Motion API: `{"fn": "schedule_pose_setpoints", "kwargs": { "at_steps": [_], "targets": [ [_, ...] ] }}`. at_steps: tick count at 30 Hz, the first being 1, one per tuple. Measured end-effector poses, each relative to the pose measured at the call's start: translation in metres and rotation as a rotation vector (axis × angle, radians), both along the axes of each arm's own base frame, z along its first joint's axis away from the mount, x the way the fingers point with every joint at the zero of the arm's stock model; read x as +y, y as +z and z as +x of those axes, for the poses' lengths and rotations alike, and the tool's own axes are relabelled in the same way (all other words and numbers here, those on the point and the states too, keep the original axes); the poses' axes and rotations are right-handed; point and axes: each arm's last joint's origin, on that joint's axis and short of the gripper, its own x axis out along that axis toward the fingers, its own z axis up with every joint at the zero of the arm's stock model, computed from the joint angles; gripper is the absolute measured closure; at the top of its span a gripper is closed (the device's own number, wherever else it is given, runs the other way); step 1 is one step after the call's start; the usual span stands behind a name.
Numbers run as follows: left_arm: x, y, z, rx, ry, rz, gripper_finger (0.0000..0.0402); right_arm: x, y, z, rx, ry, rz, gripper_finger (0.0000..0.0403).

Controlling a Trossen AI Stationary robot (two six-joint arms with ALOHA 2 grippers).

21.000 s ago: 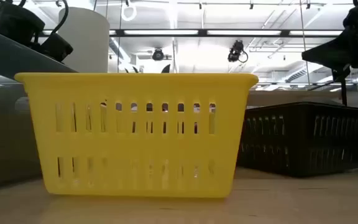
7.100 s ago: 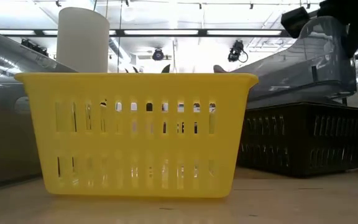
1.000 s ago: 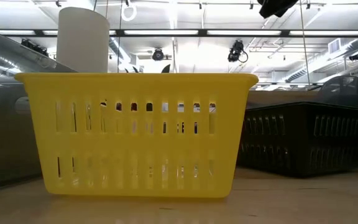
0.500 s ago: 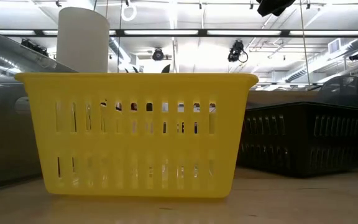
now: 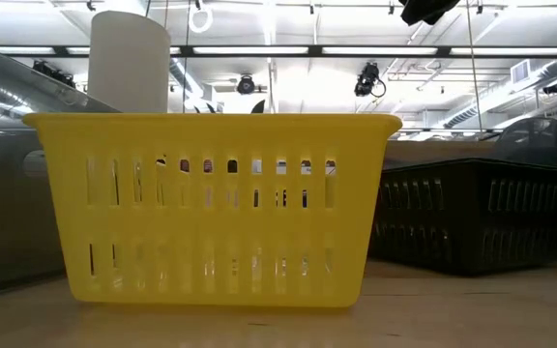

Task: Stack baskets on shelf by color
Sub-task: Stack the bottom gray bin on top of the gray bin

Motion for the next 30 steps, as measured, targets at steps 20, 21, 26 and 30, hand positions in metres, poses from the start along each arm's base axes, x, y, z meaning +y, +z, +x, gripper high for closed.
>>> {"fn": "schedule_pose_setpoints", "kwargs": {
  "at_steps": [20, 21, 26, 30],
  "targets": [
    [0.046, -0.001, 0.045, 0.036, 0.070, -0.018, 0.0389, -0.008, 0.000, 0.003, 0.006, -0.002, -0.004, 0.0269],
    [0.049, 0.000, 0.046, 0.053, 0.069, -0.038, 0.0393, -0.008, 0.000, 0.003, 0.009, 0.002, 0.000, 0.0269],
    [0.064, 0.029, 0.046, 0.046, 0.074, -0.125, 0.0393, -0.008, -0.001, 0.003, 0.016, -0.001, 0.007, 0.0269],
    [0.082, 0.059, 0.039, 0.020, 0.102, -0.159, 0.0396, -0.013, -0.001, 0.005, 0.022, -0.058, 0.055, 0.0269]
  ]
}}
